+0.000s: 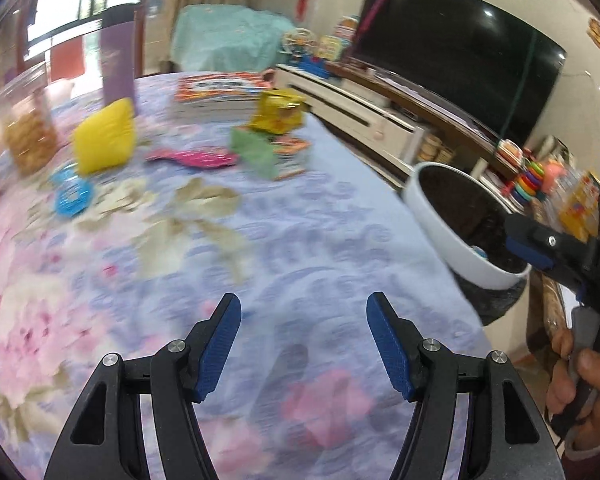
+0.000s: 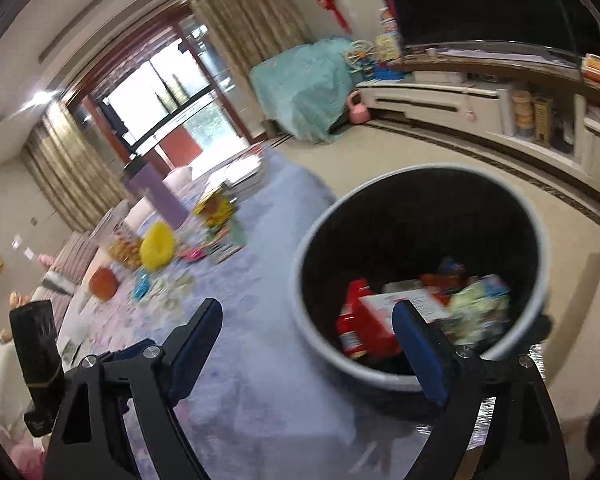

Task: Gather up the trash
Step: 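Move both open tools back over the table, then grasp the blue candy toy with the left tool while the right tool grasps the yellow foam net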

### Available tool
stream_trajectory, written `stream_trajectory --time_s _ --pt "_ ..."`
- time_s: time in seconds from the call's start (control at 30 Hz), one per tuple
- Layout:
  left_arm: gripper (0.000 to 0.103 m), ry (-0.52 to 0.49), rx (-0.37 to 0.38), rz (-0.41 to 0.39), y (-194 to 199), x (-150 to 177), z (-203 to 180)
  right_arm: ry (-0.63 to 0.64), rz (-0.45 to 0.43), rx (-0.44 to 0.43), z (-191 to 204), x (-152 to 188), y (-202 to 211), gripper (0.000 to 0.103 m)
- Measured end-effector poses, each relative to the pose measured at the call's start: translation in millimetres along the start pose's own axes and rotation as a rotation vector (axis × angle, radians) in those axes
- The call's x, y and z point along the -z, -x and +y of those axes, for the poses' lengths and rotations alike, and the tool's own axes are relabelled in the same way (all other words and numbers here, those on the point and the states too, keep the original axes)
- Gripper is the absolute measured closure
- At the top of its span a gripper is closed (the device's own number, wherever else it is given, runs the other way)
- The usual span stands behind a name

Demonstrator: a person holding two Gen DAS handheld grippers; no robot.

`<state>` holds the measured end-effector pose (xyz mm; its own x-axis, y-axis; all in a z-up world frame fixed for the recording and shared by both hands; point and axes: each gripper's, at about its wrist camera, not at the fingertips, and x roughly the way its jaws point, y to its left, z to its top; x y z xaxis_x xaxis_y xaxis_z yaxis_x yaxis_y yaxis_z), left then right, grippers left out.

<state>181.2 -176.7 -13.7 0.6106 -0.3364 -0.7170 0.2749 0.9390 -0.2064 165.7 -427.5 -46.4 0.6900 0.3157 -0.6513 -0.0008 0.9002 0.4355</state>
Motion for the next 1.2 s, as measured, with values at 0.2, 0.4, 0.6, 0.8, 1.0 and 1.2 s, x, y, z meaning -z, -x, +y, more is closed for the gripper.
stream_trajectory --time_s 0.2,0.4,0.6,0.8,1.0,1.2 --pt "0.038 0.079 -0.046 -0.015 18.0 6.3 36.2 0.071 0.042 -0.056 43.0 6.6 -25.2 0.015" --pt "0.038 0.136 -0.096 -0.023 27.1 9.8 67.0 0.11 0.08 -0.099 76.1 14.5 -50.9 0.015" --pt "0.038 0.182 -0.133 -0.029 27.5 5.5 92.8 0.146 0.113 -0.135 99.8 22.0 -74.9 0.015" --pt "0.038 0.196 -0.166 -0.031 18.4 -7.7 109.5 0.17 0.125 -0.133 109.4 15.6 -93.4 0.015" --pt "0.038 0.216 -0.19 -0.03 3.2 -26.4 125.0 0.176 0.119 -0.136 114.0 6.5 -106.2 0.015" --pt "0.038 0.234 -0.213 -0.031 -19.5 -54.1 143.5 0.202 0.127 -0.156 128.8 4.5 -122.4 0.015"
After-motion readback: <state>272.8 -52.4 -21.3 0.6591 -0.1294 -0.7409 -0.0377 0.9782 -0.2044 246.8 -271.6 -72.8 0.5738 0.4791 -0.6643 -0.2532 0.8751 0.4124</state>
